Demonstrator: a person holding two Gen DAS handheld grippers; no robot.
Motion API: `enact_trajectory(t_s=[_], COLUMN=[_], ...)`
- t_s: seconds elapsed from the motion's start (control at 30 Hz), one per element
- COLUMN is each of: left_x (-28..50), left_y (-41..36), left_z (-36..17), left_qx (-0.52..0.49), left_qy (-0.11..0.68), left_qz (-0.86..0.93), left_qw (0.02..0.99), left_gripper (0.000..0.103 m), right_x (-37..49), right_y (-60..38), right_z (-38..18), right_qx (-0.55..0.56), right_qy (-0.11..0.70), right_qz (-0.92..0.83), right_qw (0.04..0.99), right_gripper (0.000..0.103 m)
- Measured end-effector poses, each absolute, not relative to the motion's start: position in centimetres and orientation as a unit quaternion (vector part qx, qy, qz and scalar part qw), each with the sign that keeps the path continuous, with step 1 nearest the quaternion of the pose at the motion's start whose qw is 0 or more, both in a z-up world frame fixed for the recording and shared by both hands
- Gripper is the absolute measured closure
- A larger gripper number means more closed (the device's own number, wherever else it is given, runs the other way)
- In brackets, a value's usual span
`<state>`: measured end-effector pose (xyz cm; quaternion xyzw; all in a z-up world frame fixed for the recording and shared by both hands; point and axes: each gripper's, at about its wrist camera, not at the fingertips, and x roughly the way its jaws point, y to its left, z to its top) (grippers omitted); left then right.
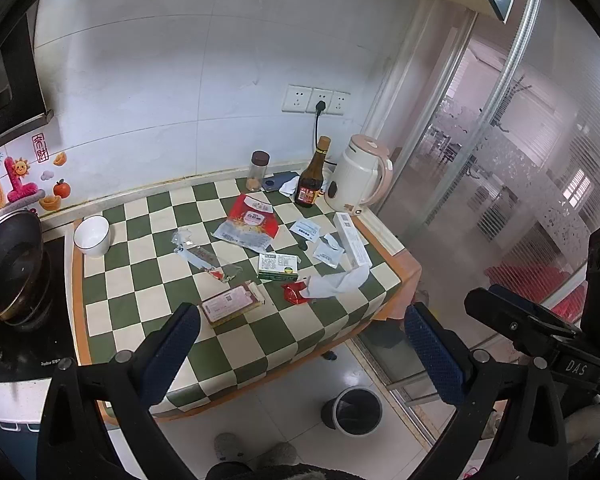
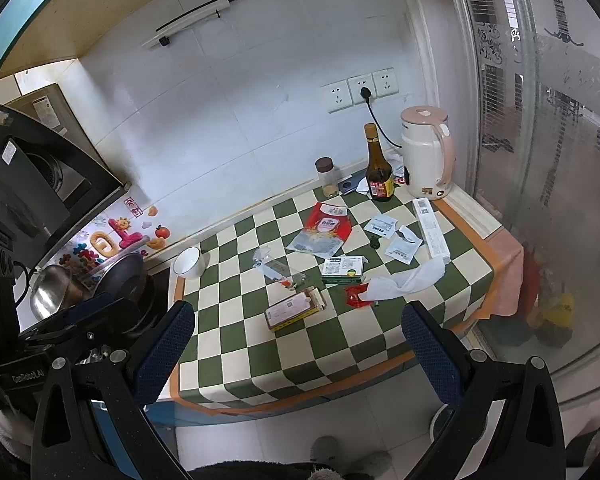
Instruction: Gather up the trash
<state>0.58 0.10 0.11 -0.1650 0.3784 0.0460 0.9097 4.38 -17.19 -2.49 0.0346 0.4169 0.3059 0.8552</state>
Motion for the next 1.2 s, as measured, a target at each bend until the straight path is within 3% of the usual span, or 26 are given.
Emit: enact_trajectory(t_s=[1.2], left_x=[0.1], left_y=[1.6], left_z=[-0.1], left_qx=[-0.167], left_qy=[0.376], left_qz=[0.055], left_qw=[0.91], left_gripper=[0.0], right_x=[4.9], right_y=[-16.1], right_z=[-2.7], right_qx=[0.044], right_qy=[0.419], right_qz=[0.322], right_qw=[0.848], right_gripper=[0.0])
